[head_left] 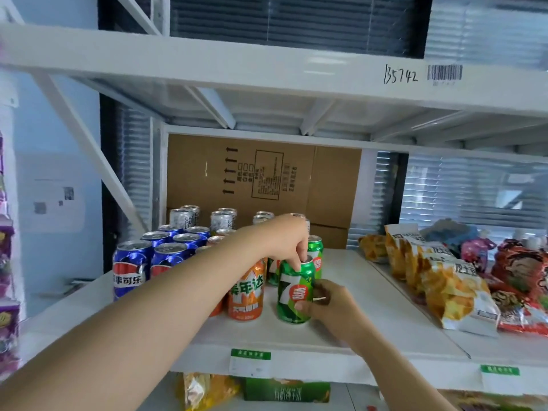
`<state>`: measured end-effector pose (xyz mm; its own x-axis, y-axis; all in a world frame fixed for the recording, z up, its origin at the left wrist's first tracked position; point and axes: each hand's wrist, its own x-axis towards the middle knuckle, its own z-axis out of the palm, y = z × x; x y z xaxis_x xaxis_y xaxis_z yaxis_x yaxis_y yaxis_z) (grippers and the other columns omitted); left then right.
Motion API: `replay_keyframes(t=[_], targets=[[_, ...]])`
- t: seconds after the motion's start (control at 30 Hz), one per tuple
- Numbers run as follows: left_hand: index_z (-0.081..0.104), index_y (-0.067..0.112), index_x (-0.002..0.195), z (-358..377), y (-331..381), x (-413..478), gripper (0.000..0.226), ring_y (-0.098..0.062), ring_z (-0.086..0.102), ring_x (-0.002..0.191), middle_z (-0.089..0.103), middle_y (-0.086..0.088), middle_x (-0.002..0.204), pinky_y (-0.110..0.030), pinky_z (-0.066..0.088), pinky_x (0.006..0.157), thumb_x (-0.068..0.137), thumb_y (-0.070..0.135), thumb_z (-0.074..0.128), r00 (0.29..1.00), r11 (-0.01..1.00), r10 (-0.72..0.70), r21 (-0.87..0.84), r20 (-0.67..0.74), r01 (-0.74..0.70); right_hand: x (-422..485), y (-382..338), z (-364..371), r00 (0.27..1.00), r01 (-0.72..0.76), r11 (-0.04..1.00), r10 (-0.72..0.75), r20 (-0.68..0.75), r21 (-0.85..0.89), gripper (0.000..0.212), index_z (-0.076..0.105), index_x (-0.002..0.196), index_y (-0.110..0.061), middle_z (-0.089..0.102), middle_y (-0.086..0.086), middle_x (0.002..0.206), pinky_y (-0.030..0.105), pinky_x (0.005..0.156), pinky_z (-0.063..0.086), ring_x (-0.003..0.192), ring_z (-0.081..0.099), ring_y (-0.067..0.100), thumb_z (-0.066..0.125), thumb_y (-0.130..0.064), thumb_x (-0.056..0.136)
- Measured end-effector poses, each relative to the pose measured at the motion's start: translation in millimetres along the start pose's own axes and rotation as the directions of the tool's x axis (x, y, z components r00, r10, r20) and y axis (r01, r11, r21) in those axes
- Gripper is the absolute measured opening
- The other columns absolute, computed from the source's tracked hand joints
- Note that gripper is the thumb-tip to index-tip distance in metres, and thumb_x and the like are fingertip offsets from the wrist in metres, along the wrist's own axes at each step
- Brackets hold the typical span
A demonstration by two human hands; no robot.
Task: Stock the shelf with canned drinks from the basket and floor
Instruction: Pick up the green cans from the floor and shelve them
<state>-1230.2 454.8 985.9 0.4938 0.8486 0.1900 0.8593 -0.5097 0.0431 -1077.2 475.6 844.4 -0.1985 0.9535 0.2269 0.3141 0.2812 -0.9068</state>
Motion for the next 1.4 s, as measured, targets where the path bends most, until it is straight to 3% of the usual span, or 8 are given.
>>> replay_keyframes(t=[0.2, 0.37, 0.57, 0.77, 0.9, 1.07, 1.3, 1.4], targets=[[0.074, 0.010, 0.108, 6.5, -13.0, 10.5, 0.029, -0.014, 0.066, 0.095, 0.074, -0.003, 0.107, -0.027, 0.051, 0.087, 0.080, 0.016, 0.078, 0.997, 0.998, -0.054, -0.016, -0.052, 0.053, 18.4, -0.9, 9.0, 1.000, -0.006, 1.000, 0.006, -0.008, 0.022, 0.039, 0.061, 0.117, -0.013, 0.070, -0.004, 0.106, 0.023, 0.085, 0.051, 0.098, 0.065, 0.011, 0.076, -0.014, 0.081], [0.075, 0.010, 0.106, 12.0, -21.1, 20.4, 0.027, -0.016, 0.066, 0.099, 0.073, -0.003, 0.108, -0.032, 0.051, 0.092, 0.081, 0.016, 0.077, 0.990, 0.995, -0.102, -0.015, -0.099, 0.101, 26.2, 7.5, 20.4, 0.998, 0.032, 0.999, -0.032, -0.051, 0.002, 0.033, 0.063, 0.118, -0.014, 0.070, -0.003, 0.112, 0.037, 0.100, 0.050, 0.104, 0.065, 0.014, 0.071, -0.010, 0.086], [0.076, 0.011, 0.101, 16.8, -22.7, 31.3, 0.022, -0.020, 0.065, 0.098, 0.074, -0.005, 0.103, -0.039, 0.053, 0.091, 0.080, 0.018, 0.078, 0.983, 0.990, -0.129, 0.036, -0.130, 0.135, 34.6, 13.5, 24.0, 0.992, 0.035, 0.993, -0.048, -0.118, -0.114, 0.034, 0.065, 0.119, -0.019, 0.070, -0.006, 0.107, 0.028, 0.089, 0.051, 0.099, 0.064, 0.012, 0.071, -0.019, 0.086], [0.076, 0.009, 0.099, 19.6, -29.4, 37.6, 0.021, -0.020, 0.066, 0.098, 0.074, -0.005, 0.103, -0.041, 0.053, 0.093, 0.080, 0.016, 0.078, 0.980, 0.987, -0.152, 0.037, -0.128, 0.158, 37.2, 16.4, 28.2, 0.989, 0.001, 0.989, -0.024, -0.148, -0.150, 0.027, 0.071, 0.111, -0.025, 0.073, -0.011, 0.106, 0.041, 0.095, 0.052, 0.100, 0.066, 0.012, 0.073, -0.029, 0.084], [0.075, 0.009, 0.102, 20.0, -34.9, 39.9, 0.023, -0.021, 0.066, 0.099, 0.073, -0.006, 0.105, -0.040, 0.053, 0.093, 0.080, 0.015, 0.078, 0.981, 0.987, -0.155, 0.026, -0.116, 0.159, 37.7, 14.5, 31.8, 0.987, -0.006, 0.987, -0.020, -0.159, -0.162, 0.029, 0.070, 0.113, -0.025, 0.072, -0.010, 0.108, 0.036, 0.092, 0.053, 0.101, 0.066, 0.013, 0.072, -0.032, 0.085], [0.075, 0.012, 0.106, 22.6, -43.0, 39.7, 0.026, -0.019, 0.066, 0.097, 0.073, -0.006, 0.108, -0.038, 0.053, 0.093, 0.081, 0.017, 0.077, 0.978, 0.985, -0.170, -0.029, -0.117, 0.168, 36.7, 13.8, 31.1, 0.985, -0.023, 0.979, -0.013, -0.170, -0.204, 0.038, 0.067, 0.119, -0.021, 0.071, -0.007, 0.113, 0.021, 0.076, 0.047, 0.099, 0.065, 0.010, 0.071, -0.037, 0.085], [0.074, 0.010, 0.108, 28.8, -37.0, 30.7, 0.027, -0.021, 0.065, 0.103, 0.072, -0.008, 0.111, -0.037, 0.050, 0.096, 0.083, 0.019, 0.075, 0.963, 0.979, -0.203, -0.056, -0.180, 0.196, 29.0, 6.4, 30.5, 0.988, -0.041, 0.986, 0.015, -0.151, -0.164, 0.035, 0.068, 0.116, -0.024, 0.072, -0.010, 0.110, 0.034, 0.092, 0.053, 0.099, 0.065, 0.010, 0.072, -0.038, 0.084], [0.074, 0.012, 0.108, 29.8, -33.5, 23.0, 0.025, -0.020, 0.064, 0.105, 0.072, -0.006, 0.112, -0.039, 0.050, 0.097, 0.084, 0.020, 0.074, 0.946, 0.963, -0.261, -0.122, -0.194, 0.240, 22.8, -3.4, 29.6, 0.989, -0.064, 0.993, 0.050, -0.141, -0.095, 0.035, 0.069, 0.116, -0.019, 0.072, -0.008, 0.106, 0.029, 0.087, 0.052, 0.096, 0.065, 0.010, 0.068, -0.039, 0.087]])
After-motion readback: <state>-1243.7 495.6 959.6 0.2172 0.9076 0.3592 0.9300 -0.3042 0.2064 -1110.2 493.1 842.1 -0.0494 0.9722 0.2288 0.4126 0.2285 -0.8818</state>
